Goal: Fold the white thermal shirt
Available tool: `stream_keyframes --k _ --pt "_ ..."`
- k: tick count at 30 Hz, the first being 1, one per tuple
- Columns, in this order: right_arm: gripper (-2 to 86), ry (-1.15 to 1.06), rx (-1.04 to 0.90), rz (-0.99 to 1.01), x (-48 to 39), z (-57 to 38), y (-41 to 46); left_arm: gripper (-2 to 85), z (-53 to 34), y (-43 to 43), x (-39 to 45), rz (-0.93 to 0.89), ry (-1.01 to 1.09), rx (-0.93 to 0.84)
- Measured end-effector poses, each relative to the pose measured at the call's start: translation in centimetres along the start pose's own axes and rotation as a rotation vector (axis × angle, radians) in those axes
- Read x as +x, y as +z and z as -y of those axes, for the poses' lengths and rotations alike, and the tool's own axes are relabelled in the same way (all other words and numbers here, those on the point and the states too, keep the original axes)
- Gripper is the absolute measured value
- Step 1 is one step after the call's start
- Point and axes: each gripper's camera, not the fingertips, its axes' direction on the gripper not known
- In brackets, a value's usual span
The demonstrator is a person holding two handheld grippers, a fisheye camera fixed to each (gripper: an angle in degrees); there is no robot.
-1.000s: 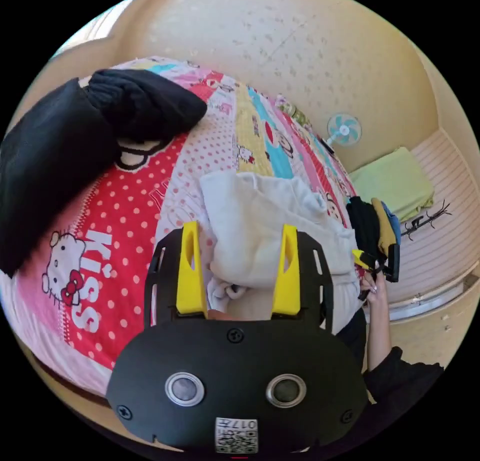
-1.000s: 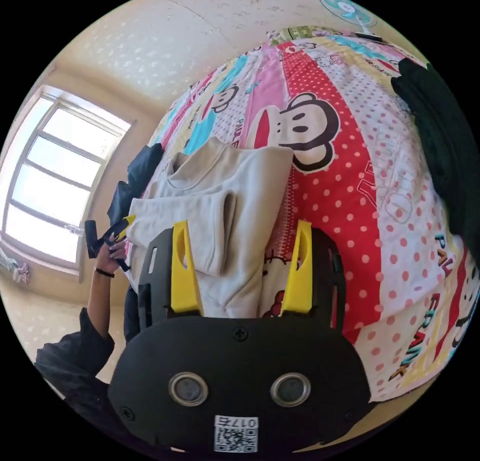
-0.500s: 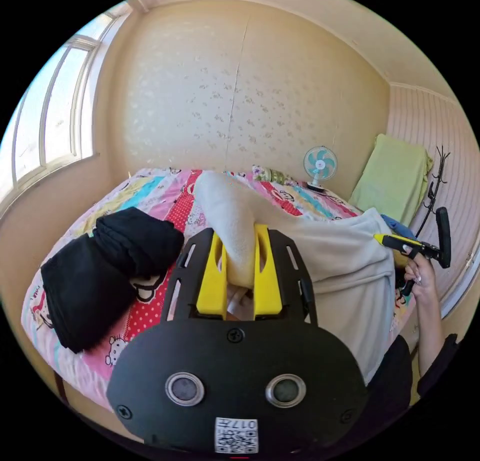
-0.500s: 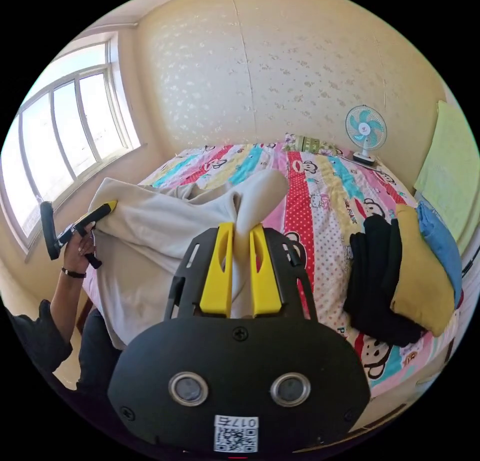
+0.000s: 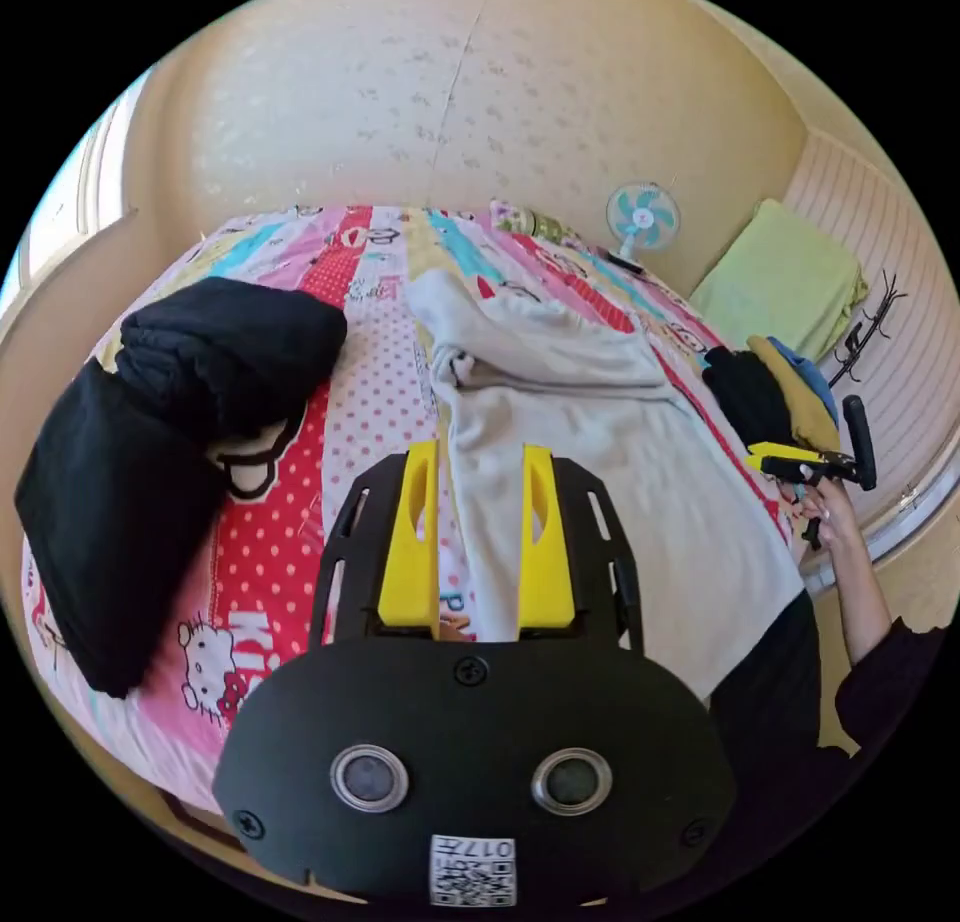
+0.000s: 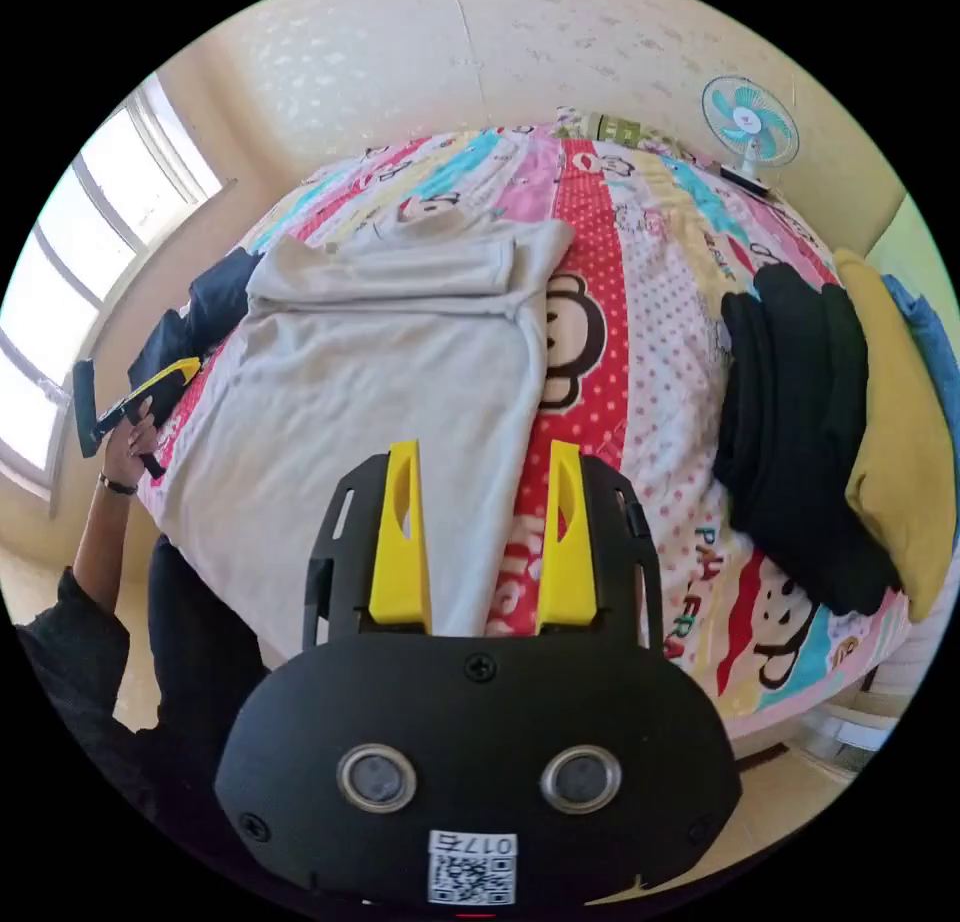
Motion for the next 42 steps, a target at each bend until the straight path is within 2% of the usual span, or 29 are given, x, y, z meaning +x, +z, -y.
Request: stream_keyframes --k 2,4,6,8,10,11,12,13,14,16,18,21,24,26,28,30,32,35,37,39,41,42 --pt "16.4 0.009 0.149 0.011 -0.7 -6.7 -1.5 13.3 -5.2 -0.3 -0.4 0.003 -0.009 -0.146" --pt "12.6 0.110 0.182 0.032 -1.1 -11.6 -3.0 12.3 -10.2 -3.4 -0.7 -0.025 -0.064 -0.015" --pt "7.3 0.140 0.190 0.076 -1.1 -12.8 -3.7 8.7 -14.1 -5.7 -1.8 -0.114 -0.269 0.042" --pt "4.7 0.177 0.168 0.156 -0.2 -12.4 -4.3 6.8 -15.1 -6.7 -2.0 -0.122 -0.335 0.076" --pt "3.7 0.133 0.241 0.397 1.2 -12.2 -8.8 4.5 -14.2 -7.7 -2.3 -0.131 -0.319 0.033" --pt "3.6 0.124 0.286 0.463 1.6 -12.5 -10.5 3.2 -13.3 -9.3 -2.9 -0.228 -0.289 -0.018" --pt "3.4 0.114 0.346 0.555 2.5 -13.6 -13.9 2.3 -13.1 -12.0 -3.6 -0.391 -0.272 0.002" --pt "3.2 0.093 0.363 0.616 3.0 -14.9 -16.8 2.1 -13.4 -13.7 -4.0 -0.461 -0.276 0.037" --pt "3.1 0.073 0.360 0.644 3.1 -15.6 -18.1 1.7 -14.3 -17.1 -4.6 -0.568 -0.281 0.099" --pt "3.0 0.029 0.320 0.775 3.5 -19.6 -22.8 1.3 -15.9 -21.3 -5.1 -0.693 -0.223 0.105" --pt "3.0 0.025 0.372 0.823 4.3 -22.4 -26.1 1.0 -18.7 -25.8 -6.5 -0.864 -0.170 0.071" --pt "3.1 0.051 0.361 0.773 5.5 -20.9 -27.5 0.9 -20.2 -28.9 -10.8 -0.953 -0.317 0.183" --pt "3.3 0.025 0.377 0.781 6.3 -12.8 -26.4 1.4 -12.9 -27.9 -11.4 -0.923 -0.252 0.202" --pt "3.7 0.007 0.419 0.637 6.1 -6.0 -26.1 2.1 -6.4 -26.4 -11.9 -0.865 -0.245 0.256" --pt "4.8 0.053 0.420 0.395 6.5 3.2 -24.1 3.3 0.2 -24.2 -13.3 -0.754 -0.314 0.333" --pt "6.7 0.097 0.381 0.327 7.1 7.8 -21.7 7.6 7.9 -19.9 -15.0 -0.627 -0.391 0.378" --pt "9.4 0.154 0.337 0.312 7.2 9.2 -19.4 10.9 10.6 -17.2 -15.7 -0.567 -0.435 0.381" --pt "11.8 0.103 0.284 0.281 6.3 6.6 -15.2 11.7 9.8 -14.4 -14.4 -0.486 -0.350 0.356" --pt "12.4 0.109 0.144 0.198 6.4 2.7 -10.3 11.9 7.3 -12.2 -13.1 -0.368 -0.278 0.276" --pt "12.4 0.141 0.091 0.188 6.8 -0.8 -7.3 11.5 3.1 -8.5 -11.9 -0.223 -0.223 0.138" --pt "10.5 0.143 0.177 0.289 7.0 -4.1 -6.9 9.4 0.3 -6.4 -11.5 -0.214 -0.216 0.113" --pt "7.7 0.138 0.200 0.350 7.2 -5.2 -7.3 5.2 -1.2 -6.4 -11.4 -0.239 -0.203 0.175"
